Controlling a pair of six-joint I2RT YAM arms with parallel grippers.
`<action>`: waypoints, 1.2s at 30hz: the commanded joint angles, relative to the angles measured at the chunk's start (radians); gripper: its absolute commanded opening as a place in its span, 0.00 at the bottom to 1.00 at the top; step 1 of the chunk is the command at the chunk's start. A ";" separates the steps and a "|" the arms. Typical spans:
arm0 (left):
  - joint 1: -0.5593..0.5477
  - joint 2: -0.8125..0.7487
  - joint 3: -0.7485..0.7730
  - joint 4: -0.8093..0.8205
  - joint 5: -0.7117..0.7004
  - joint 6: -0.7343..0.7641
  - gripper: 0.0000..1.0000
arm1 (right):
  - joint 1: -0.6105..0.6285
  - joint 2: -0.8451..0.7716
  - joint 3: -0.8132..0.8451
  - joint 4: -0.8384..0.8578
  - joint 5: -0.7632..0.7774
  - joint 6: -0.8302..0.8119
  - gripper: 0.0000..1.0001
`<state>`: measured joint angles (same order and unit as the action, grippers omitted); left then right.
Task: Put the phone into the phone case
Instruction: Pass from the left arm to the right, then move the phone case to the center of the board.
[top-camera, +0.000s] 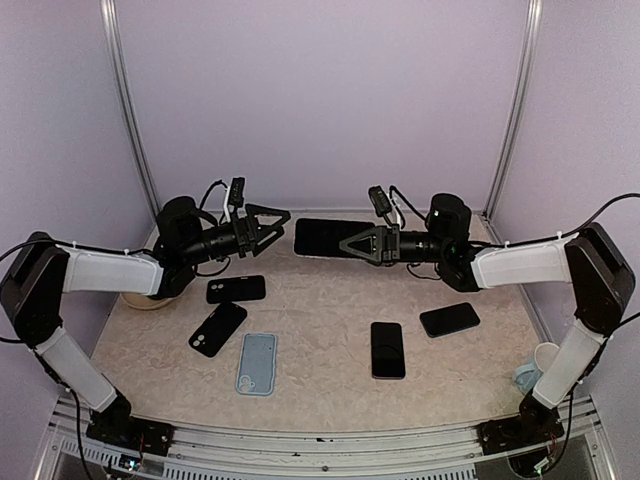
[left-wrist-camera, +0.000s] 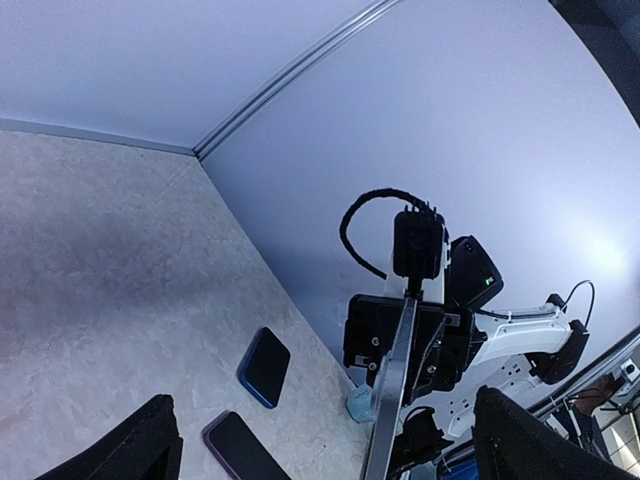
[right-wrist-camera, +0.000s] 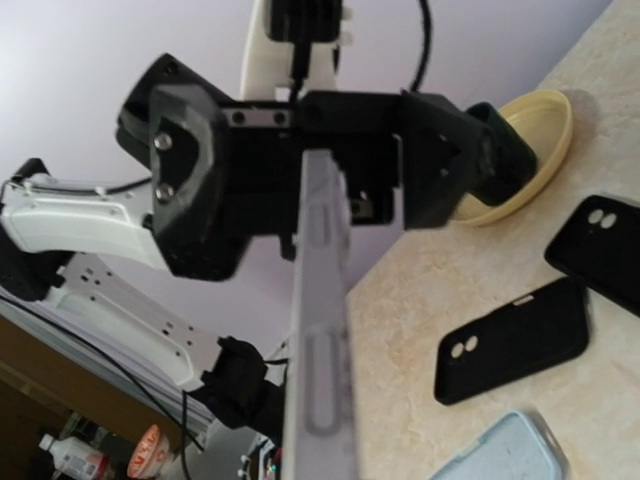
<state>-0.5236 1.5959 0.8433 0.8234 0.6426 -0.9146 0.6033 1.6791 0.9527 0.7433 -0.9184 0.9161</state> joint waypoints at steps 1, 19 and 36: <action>0.030 -0.056 -0.007 -0.163 -0.078 0.074 0.99 | -0.008 -0.052 0.022 -0.043 0.016 -0.070 0.00; 0.121 -0.121 0.009 -0.719 -0.616 0.123 0.99 | -0.008 -0.074 0.081 -0.384 0.180 -0.246 0.00; 0.138 0.062 0.169 -0.985 -0.853 0.154 0.99 | -0.008 -0.067 0.108 -0.414 0.175 -0.266 0.00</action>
<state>-0.3920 1.6188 0.9684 -0.1017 -0.1440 -0.7765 0.5999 1.6413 1.0103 0.3019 -0.7380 0.6693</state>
